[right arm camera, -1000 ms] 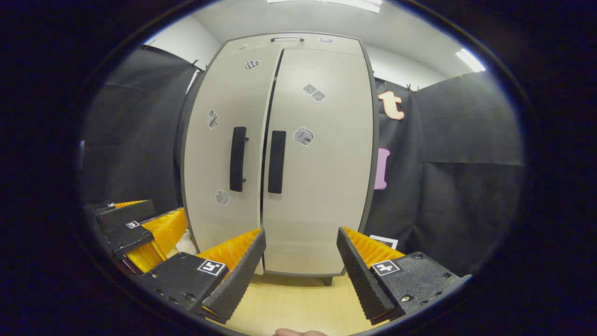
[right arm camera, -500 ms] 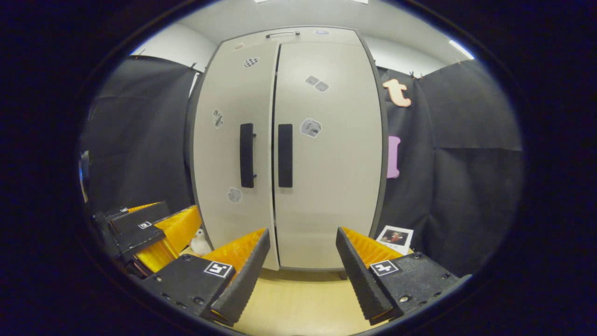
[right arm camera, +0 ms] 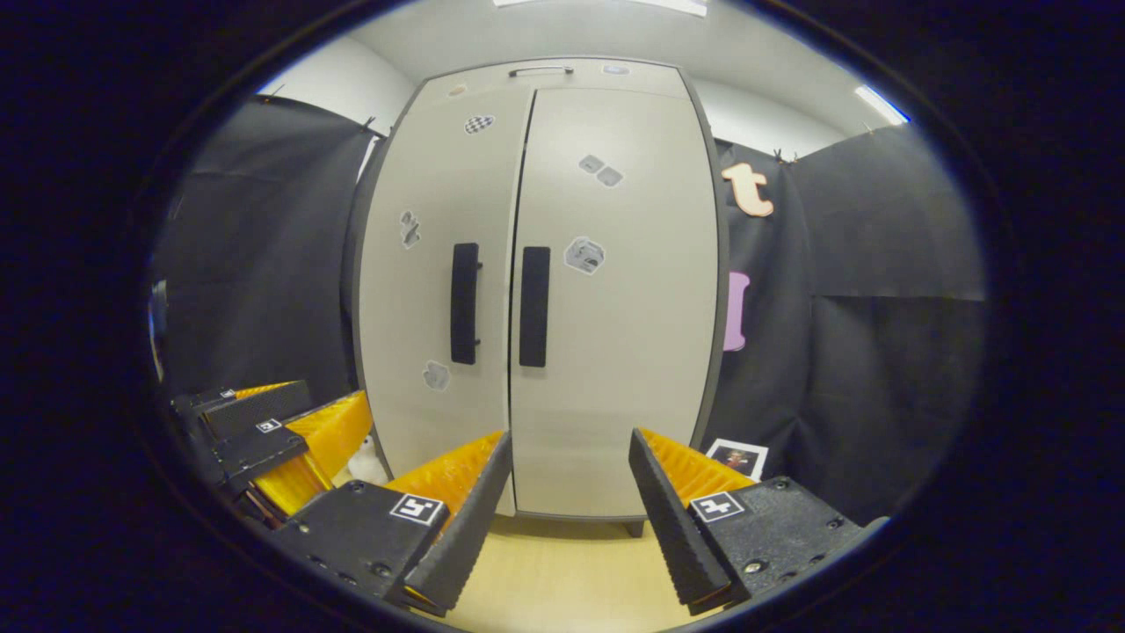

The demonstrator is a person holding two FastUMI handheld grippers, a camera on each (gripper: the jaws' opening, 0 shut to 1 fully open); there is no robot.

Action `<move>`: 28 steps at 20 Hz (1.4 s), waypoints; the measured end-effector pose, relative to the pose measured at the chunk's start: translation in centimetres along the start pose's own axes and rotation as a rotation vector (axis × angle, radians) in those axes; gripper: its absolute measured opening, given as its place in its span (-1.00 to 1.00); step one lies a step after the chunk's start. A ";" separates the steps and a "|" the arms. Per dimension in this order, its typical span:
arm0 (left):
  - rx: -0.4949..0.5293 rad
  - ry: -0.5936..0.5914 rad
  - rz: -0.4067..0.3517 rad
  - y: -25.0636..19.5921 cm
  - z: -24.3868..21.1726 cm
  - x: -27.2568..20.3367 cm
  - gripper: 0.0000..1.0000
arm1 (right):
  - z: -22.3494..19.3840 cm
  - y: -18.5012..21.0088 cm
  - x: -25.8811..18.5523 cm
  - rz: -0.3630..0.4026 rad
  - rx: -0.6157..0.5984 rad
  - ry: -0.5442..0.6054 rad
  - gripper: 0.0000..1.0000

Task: Grab one shoe with the right hand and put it into the shoe cabinet, grab the other shoe with the left hand and put it into the shoe cabinet; then close the right door with the right hand and the left door with the left hand.

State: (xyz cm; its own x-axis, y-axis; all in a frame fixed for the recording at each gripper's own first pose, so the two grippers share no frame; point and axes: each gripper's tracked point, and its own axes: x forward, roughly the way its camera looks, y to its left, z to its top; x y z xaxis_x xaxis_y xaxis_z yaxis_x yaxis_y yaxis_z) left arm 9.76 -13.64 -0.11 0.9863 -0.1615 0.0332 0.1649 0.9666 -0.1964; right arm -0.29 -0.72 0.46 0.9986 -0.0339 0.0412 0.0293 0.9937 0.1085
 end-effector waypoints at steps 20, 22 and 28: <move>-0.019 0.055 0.057 1.6 -1.6 -0.7 0.89 | -1.5 1.0 0.7 0.045 0.036 0.050 0.75; -0.022 0.060 0.064 1.7 -1.7 -0.8 0.89 | -1.6 1.2 0.7 0.056 0.034 0.052 0.75; -0.032 0.102 0.069 1.5 -2.7 -0.7 0.89 | -1.2 0.2 1.0 0.056 0.015 0.040 0.75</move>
State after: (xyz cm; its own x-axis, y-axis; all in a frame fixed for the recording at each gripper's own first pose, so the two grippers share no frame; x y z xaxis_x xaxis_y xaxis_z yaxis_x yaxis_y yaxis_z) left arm 9.32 -12.65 -3.07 0.9900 -0.1158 -0.0809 0.0949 0.9694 -0.2264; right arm 0.76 -0.44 -0.66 0.9996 0.0267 0.0084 -0.0275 0.9921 0.1224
